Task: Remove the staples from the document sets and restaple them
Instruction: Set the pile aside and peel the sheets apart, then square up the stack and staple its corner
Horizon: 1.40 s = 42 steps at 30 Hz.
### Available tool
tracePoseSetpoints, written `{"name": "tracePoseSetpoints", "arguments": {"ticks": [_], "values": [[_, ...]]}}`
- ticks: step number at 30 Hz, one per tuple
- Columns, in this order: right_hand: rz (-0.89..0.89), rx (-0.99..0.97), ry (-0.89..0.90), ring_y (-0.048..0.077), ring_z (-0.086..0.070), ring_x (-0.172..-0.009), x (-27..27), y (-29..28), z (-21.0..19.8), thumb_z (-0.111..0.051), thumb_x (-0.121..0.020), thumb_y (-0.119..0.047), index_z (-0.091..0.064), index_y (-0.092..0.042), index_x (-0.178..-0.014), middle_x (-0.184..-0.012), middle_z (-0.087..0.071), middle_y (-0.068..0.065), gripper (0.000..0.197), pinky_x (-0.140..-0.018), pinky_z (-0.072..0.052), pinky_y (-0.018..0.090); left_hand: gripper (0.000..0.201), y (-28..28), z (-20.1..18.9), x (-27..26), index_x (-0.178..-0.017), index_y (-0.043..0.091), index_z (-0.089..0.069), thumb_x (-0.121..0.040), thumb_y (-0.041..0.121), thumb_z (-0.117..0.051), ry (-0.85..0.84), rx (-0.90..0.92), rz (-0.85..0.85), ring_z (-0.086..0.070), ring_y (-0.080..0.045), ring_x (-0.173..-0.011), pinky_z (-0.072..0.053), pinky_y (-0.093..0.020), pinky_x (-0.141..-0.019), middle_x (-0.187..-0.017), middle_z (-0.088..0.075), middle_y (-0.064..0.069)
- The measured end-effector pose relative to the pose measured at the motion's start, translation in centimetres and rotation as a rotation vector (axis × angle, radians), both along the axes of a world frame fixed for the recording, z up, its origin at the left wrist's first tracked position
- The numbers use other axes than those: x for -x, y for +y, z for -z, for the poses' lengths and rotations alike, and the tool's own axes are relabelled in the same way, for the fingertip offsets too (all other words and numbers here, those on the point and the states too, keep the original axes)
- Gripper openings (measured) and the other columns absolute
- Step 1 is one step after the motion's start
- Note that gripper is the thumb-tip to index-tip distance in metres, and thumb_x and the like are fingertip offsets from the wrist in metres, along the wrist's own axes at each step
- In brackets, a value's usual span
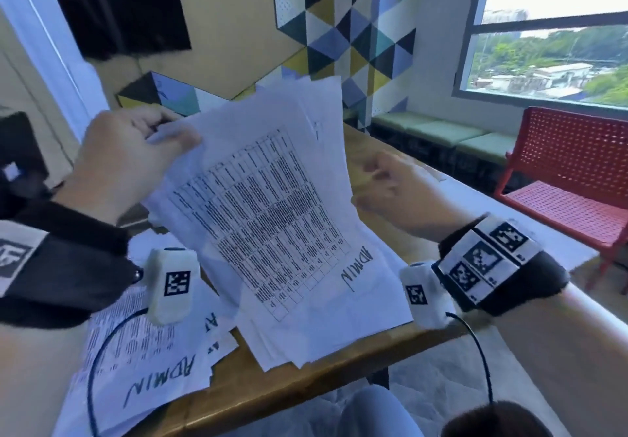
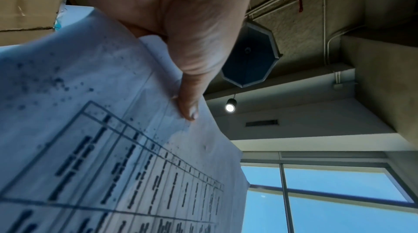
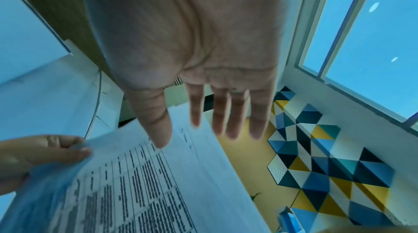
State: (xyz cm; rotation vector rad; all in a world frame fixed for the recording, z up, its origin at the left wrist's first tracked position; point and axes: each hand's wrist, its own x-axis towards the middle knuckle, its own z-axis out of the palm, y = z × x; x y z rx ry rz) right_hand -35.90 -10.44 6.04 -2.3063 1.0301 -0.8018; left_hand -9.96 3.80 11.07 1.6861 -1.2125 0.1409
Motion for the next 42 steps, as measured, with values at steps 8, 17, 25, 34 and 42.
{"name": "tracePoseSetpoints", "arguments": {"ticks": [8,17,25,34,42], "values": [[-0.242,-0.342,-0.368,0.014,-0.062,-0.11,-7.7,-2.8,-1.2,-0.082,-0.07,-0.016,-0.047,-0.016,-0.132,-0.121,-0.063,-0.003,0.071,-0.1,-0.048,0.043,0.038,2.5,-2.9,-1.6,-0.066,0.007,-0.059,-0.077,0.038,-0.079,-0.085,0.127,-0.009,-0.033,-0.005,-0.052,-0.028,-0.016,-0.046,-0.055,-0.041,0.004],[-0.27,-0.422,-0.71,0.023,-0.071,-0.09,-10.8,-2.0,-0.5,-0.08,-0.067,-0.034,-0.068,-0.014,-0.103,-0.096,-0.075,0.003,0.043,-0.08,-0.057,0.04,0.097,3.5,-0.4,-4.6,-0.139,0.026,-0.029,-0.063,0.077,-0.061,0.442,0.047,-0.026,-0.048,-0.028,-0.129,-0.04,-0.042,-0.107,-0.141,-0.043,0.002],[-0.334,-0.25,-0.811,0.013,-0.067,-0.099,-12.3,-0.5,-3.1,-0.057,-0.093,-0.014,-0.052,-0.027,-0.109,-0.109,-0.068,-0.003,0.021,-0.086,-0.054,0.035,0.031,2.3,1.4,-3.9,-0.126,0.014,-0.047,-0.099,0.029,-0.049,0.231,0.26,0.015,-0.058,-0.002,-0.082,-0.044,-0.004,-0.067,-0.098,-0.06,0.012],[-0.27,0.012,-0.855,0.017,-0.059,-0.081,-14.4,0.9,-5.8,-0.053,-0.093,-0.038,-0.042,-0.033,-0.097,-0.092,-0.058,-0.007,0.013,-0.078,-0.052,0.043,0.052,1.2,-0.1,-3.7,-0.145,0.027,-0.032,-0.098,0.027,-0.054,0.23,0.444,0.011,-0.05,-0.002,-0.123,-0.04,-0.025,-0.104,-0.134,-0.05,0.015],[-0.229,0.048,-0.898,0.02,-0.063,-0.1,-15.2,1.0,-5.1,-0.052,-0.092,-0.04,-0.057,-0.036,-0.099,-0.103,-0.067,-0.005,0.01,-0.094,-0.049,0.05,0.015,0.9,-1.9,-4.0,-0.104,0.03,-0.05,-0.093,0.03,-0.061,0.32,0.497,-0.037,-0.054,0.016,-0.081,-0.041,-0.008,-0.071,-0.089,-0.051,0.028]]}}
